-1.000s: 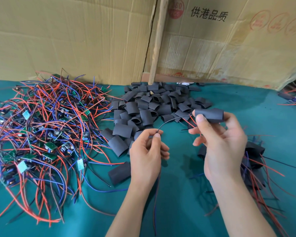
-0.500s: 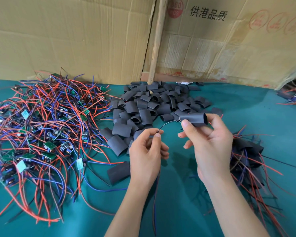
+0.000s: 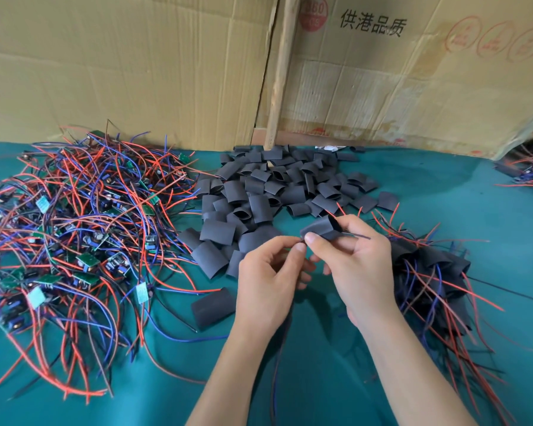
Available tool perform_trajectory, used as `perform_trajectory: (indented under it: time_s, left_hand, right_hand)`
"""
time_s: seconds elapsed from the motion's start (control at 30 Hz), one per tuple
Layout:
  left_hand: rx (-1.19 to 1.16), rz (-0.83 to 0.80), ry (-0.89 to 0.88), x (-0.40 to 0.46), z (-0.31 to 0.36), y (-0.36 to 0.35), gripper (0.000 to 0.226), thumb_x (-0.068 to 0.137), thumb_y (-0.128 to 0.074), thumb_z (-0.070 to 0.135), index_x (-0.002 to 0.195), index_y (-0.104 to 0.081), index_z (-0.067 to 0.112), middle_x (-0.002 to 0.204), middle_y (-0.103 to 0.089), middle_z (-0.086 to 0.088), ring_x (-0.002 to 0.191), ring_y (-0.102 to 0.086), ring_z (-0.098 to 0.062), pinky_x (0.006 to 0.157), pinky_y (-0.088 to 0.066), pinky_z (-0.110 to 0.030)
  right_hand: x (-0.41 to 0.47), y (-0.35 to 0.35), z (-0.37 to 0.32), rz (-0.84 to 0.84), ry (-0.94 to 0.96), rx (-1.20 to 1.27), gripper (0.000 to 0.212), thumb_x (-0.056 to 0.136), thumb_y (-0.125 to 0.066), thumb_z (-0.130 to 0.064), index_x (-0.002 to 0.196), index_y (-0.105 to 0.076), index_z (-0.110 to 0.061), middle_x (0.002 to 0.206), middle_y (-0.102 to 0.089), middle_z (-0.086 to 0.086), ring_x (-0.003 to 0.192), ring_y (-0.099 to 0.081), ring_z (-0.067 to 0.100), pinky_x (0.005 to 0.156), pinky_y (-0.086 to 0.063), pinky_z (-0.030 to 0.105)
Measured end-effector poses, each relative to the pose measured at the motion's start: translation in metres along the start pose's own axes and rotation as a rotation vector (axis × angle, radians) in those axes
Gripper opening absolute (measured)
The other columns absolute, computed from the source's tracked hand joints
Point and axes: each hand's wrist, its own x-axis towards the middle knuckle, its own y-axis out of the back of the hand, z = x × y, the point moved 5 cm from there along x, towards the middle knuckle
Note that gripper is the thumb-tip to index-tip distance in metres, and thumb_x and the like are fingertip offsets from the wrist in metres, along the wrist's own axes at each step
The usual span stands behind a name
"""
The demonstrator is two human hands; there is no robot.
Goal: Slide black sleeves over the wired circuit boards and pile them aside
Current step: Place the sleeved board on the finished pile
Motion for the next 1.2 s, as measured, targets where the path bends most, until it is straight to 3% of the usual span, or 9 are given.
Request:
perform_trajectory:
  time_s: [0.13,0.23,0.33,0.4,0.5,0.63,0.83,1.0,1.2]
  left_hand:
    - [-0.018,-0.077,0.072,-0.002,-0.001,-0.003,0.017,0.094,-0.061,0.024,0.109,-0.068,0.026,0.089,-0.078,-0.001,0.074,-0.075,-0.019,0.062,-0.057,-0.027]
    - [-0.013,-0.113,0.117,-0.002,-0.002,-0.004,0.023,0.084,-0.065,0.028,0.106,-0.068,0.026,0.089,-0.077,-0.004,0.076,-0.076,-0.021,0.067,-0.058,-0.028]
    - [-0.038,-0.112,0.12,-0.001,-0.001,-0.002,0.008,0.087,-0.073,0.019,0.095,-0.073,0.021,0.087,-0.077,-0.009,0.072,-0.075,-0.023,0.067,-0.055,-0.024]
    - [-0.1,-0.112,0.124,0.0,-0.001,0.001,0.01,0.092,-0.073,0.007,0.098,-0.073,0.016,0.089,-0.078,-0.01,0.075,-0.075,-0.021,0.071,-0.057,-0.024]
    - [-0.182,-0.129,0.131,0.001,0.0,0.004,0.02,0.096,-0.063,-0.004,0.111,-0.064,0.007,0.097,-0.079,-0.005,0.086,-0.076,-0.021,0.076,-0.057,-0.023]
    - [-0.159,-0.099,0.087,0.002,-0.001,0.006,0.023,0.093,-0.058,-0.015,0.103,-0.067,0.004,0.094,-0.077,-0.003,0.087,-0.074,-0.017,0.078,-0.055,-0.02]
    - [-0.08,-0.013,0.043,0.002,0.0,0.009,0.027,0.091,-0.063,-0.012,0.097,-0.075,0.012,0.088,-0.077,0.002,0.08,-0.071,-0.009,0.076,-0.054,-0.018]
    - [-0.084,-0.026,0.075,0.003,-0.002,0.008,0.029,0.089,-0.065,-0.007,0.099,-0.079,0.017,0.087,-0.079,0.003,0.076,-0.071,-0.006,0.073,-0.053,-0.016]
    - [-0.159,-0.003,0.072,0.004,-0.005,0.011,0.02,0.085,-0.073,-0.009,0.095,-0.074,0.008,0.086,-0.077,-0.003,0.077,-0.071,-0.011,0.074,-0.056,-0.02]
  right_hand:
    - [0.004,0.01,0.0,0.049,-0.003,0.071,0.017,0.076,-0.077,-0.017,0.088,-0.069,-0.008,0.072,-0.075,0.011,0.054,-0.062,0.017,0.048,-0.042,0.022]
    - [0.009,0.023,0.0,0.137,-0.024,0.215,0.012,0.081,-0.078,-0.007,0.085,-0.068,-0.011,0.07,-0.072,0.011,0.053,-0.057,0.015,0.048,-0.04,0.021]
    - [0.011,0.029,-0.001,0.163,-0.044,0.298,0.019,0.087,-0.074,0.002,0.083,-0.068,-0.015,0.072,-0.072,0.009,0.054,-0.055,0.015,0.048,-0.039,0.021]
    - [0.011,0.027,-0.001,0.156,-0.052,0.315,0.02,0.085,-0.076,-0.001,0.078,-0.071,-0.019,0.082,-0.075,0.013,0.055,-0.057,0.015,0.048,-0.04,0.021]
    - [0.01,0.023,-0.001,0.129,-0.056,0.185,0.005,0.076,-0.079,-0.016,0.079,-0.075,-0.017,0.083,-0.077,0.011,0.056,-0.062,0.015,0.047,-0.042,0.021]
    - [0.005,0.008,0.004,-0.03,-0.07,-0.001,0.018,0.073,-0.079,-0.026,0.089,-0.074,-0.019,0.076,-0.077,0.005,0.059,-0.067,0.015,0.049,-0.045,0.021]
    - [0.005,0.008,0.007,-0.13,-0.168,0.036,0.026,0.069,-0.082,-0.037,0.09,-0.075,-0.022,0.081,-0.077,0.01,0.064,-0.069,0.019,0.053,-0.046,0.025]
    - [0.005,0.006,0.012,-0.158,-0.263,0.021,0.028,0.071,-0.08,-0.034,0.092,-0.072,-0.018,0.083,-0.078,0.011,0.064,-0.069,0.02,0.052,-0.047,0.026]
    - [0.004,0.005,0.009,-0.223,-0.292,0.057,0.01,0.075,-0.078,-0.027,0.083,-0.073,-0.023,0.086,-0.077,0.011,0.066,-0.069,0.022,0.05,-0.047,0.024]
